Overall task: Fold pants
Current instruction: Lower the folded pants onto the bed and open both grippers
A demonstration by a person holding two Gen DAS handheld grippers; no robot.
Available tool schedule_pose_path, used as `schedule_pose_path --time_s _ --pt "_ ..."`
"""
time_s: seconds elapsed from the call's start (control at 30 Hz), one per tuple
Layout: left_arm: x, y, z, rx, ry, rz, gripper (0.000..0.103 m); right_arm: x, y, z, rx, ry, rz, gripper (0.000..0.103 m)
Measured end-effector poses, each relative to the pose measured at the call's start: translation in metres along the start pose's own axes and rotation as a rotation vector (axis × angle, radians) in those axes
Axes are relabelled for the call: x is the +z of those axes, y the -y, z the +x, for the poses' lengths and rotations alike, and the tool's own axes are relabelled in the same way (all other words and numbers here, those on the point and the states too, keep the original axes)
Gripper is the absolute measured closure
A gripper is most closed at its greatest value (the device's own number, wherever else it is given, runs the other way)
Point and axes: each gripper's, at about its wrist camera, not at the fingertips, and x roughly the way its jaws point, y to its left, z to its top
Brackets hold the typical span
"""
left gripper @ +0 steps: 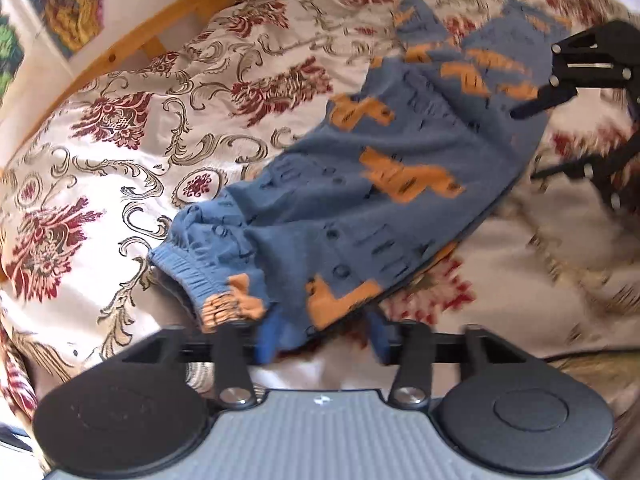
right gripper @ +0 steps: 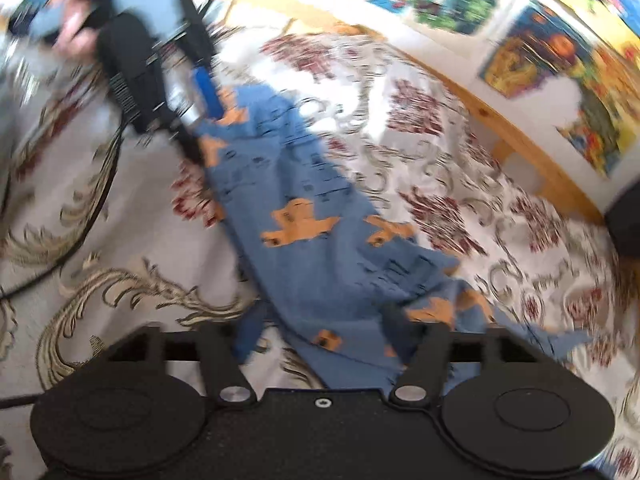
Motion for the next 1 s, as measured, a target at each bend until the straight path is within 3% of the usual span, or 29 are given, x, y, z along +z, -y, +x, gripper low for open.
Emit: schedule_pose_path --time_s 0.07,0.17,0.33,0.43,0.57,0.7,0.8,1.0 --pt "0.009 0.006 -0.007 -0.015 0.017 -0.051 0.025 -0.003 0.023 -0.012 0.008 -0.001 0.069 0.014" --pt "0.027 0.017 -0.014 -0.036 0.041 -0.182 0.010 -0.014 0.057 -0.031 0.011 -0.007 0.155 0.002" --pt "0.056 0.038 -0.011 -0.129 0.040 -0.464 0.009 -0.042 0.107 -0.048 -0.039 -0.025 0.259 0.001" --pt "0.067 0.057 -0.008 -0.145 0.044 -0.628 0.009 -0.061 0.131 -0.052 -0.076 -0.010 0.358 0.001" --pt "0.070 0.078 -0.003 -0.168 0.086 -0.878 0.012 -0.077 0.154 -0.051 -0.075 -0.016 0.513 0.001" --pt "0.064 0.091 0.017 -0.263 0.100 -1.161 0.018 -0.081 0.167 -0.055 -0.075 0.023 0.576 0.001" --pt "0.068 0.101 0.032 -0.290 0.087 -1.217 0.018 -0.082 0.173 -0.052 -0.085 0.022 0.591 0.001" --pt "0.089 0.111 0.039 -0.174 0.062 -1.175 0.018 -0.084 0.184 -0.037 -0.082 -0.003 0.565 0.001"
